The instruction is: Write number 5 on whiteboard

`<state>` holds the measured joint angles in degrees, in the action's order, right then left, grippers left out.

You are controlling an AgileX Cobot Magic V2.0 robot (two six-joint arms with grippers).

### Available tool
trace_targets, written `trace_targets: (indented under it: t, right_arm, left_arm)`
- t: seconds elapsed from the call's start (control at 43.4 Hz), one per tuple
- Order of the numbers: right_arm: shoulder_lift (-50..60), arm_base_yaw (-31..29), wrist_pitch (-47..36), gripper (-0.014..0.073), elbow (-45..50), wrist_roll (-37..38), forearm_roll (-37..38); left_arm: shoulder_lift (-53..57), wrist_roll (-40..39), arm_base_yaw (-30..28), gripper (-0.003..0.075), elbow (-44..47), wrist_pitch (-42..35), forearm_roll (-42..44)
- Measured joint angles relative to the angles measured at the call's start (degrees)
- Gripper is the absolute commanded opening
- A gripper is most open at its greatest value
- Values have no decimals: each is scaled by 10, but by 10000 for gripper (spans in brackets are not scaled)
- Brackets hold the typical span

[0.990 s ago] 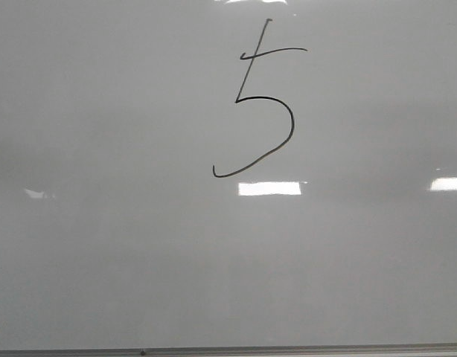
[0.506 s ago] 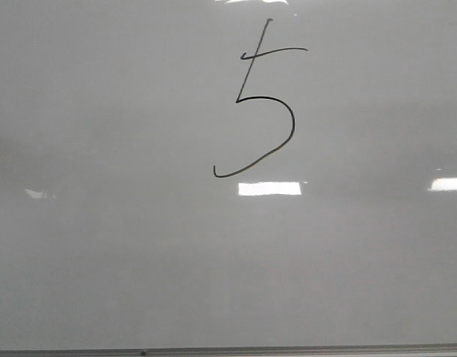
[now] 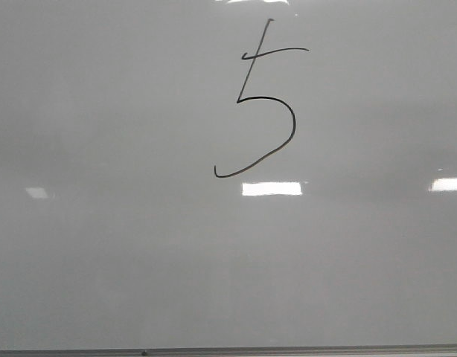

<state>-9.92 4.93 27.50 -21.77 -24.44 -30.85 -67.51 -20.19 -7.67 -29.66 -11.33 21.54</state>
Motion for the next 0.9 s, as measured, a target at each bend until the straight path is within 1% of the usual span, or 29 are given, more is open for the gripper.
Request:
trace_targets:
  t: [0.046, 0.115, 0.23, 0.345, 0.506, 0.691, 0.898]
  right_arm:
    - [0, 0, 0, -60, 0, 0, 0]
    - [0, 0, 0, -60, 0, 0, 0]
    - [0, 0, 0, -60, 0, 0, 0]
    - [0, 0, 0, -60, 0, 0, 0]
    - [0, 0, 0, -60, 0, 0, 0]
    - [0, 0, 0, -60, 0, 0, 0]
    - [0, 0, 0, -60, 0, 0, 0]
  left_arm:
    - [32, 2, 10, 364, 8, 19, -7]
    - [88, 25, 25, 282, 22, 52, -29]
    - [188, 84, 48, 120, 48, 113, -79]
    - [282, 129, 67, -10, 76, 168, -131]
    - [399, 183, 80, -20, 104, 215, -189]
    - [494, 195, 82, -20, 113, 257, -228]
    - [541, 195, 82, -20, 114, 274, -240]
